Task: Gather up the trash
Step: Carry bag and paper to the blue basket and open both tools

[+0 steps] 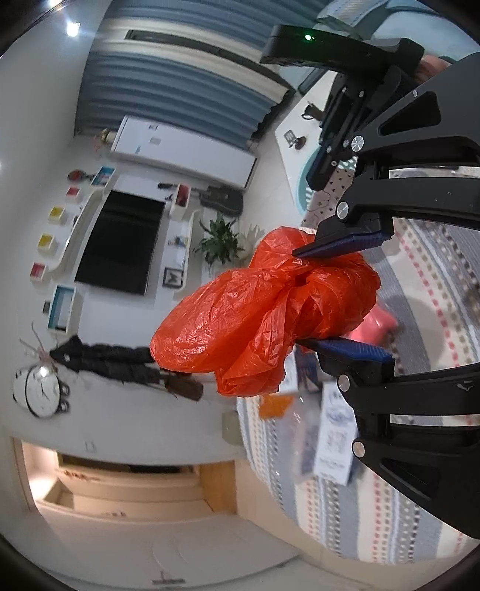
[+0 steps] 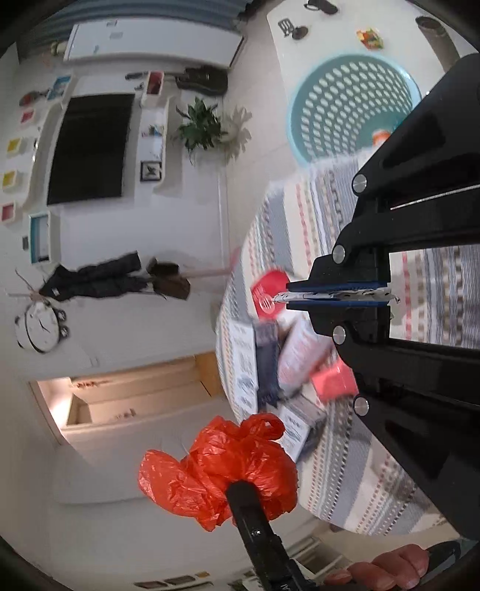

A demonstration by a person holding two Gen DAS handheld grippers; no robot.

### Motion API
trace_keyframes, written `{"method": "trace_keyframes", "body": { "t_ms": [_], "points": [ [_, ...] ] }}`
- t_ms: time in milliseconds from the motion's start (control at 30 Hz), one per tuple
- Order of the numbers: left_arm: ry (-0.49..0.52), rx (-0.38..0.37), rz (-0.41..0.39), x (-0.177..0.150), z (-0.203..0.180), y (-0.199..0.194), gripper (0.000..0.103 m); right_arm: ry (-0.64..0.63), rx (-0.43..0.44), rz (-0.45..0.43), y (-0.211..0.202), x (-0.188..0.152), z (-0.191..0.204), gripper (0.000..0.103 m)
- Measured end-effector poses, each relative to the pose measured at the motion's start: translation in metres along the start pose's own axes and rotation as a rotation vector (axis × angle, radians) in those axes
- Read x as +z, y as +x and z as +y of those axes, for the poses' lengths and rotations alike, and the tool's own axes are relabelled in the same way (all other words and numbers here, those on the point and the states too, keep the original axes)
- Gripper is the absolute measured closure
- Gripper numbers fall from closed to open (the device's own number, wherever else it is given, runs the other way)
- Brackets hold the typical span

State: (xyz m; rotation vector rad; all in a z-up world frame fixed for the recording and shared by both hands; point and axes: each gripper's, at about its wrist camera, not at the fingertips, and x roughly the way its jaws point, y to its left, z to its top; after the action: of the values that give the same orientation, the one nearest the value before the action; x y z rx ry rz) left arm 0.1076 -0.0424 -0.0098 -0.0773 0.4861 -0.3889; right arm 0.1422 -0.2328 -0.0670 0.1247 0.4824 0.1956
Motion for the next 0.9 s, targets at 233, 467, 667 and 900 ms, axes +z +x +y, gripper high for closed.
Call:
{"method": "trace_keyframes", "body": {
  "t_ms": [233, 467, 667, 900],
  "points": [
    [0.061, -0.049, 0.004, 0.012, -0.036, 0.021, 0.065, 0.053, -0.077, -0.056, -0.019, 0.01, -0.044, 0.1],
    [0.127, -0.107, 0.034, 0.022, -0.078, 0.055, 0.065, 0.12, -0.177, -0.075, -0.026, 0.008, -0.097, 0.1],
    [0.162, -0.15, 0.11, 0.017, -0.112, 0.103, 0.065, 0.208, -0.23, -0.038, -0.015, -0.012, -0.146, 0.1],
    [0.201, -0.179, 0.248, -0.007, -0.153, 0.176, 0.065, 0.312, -0.28, 0.033, 0.009, -0.043, -0.197, 0.1]
  ]
}}
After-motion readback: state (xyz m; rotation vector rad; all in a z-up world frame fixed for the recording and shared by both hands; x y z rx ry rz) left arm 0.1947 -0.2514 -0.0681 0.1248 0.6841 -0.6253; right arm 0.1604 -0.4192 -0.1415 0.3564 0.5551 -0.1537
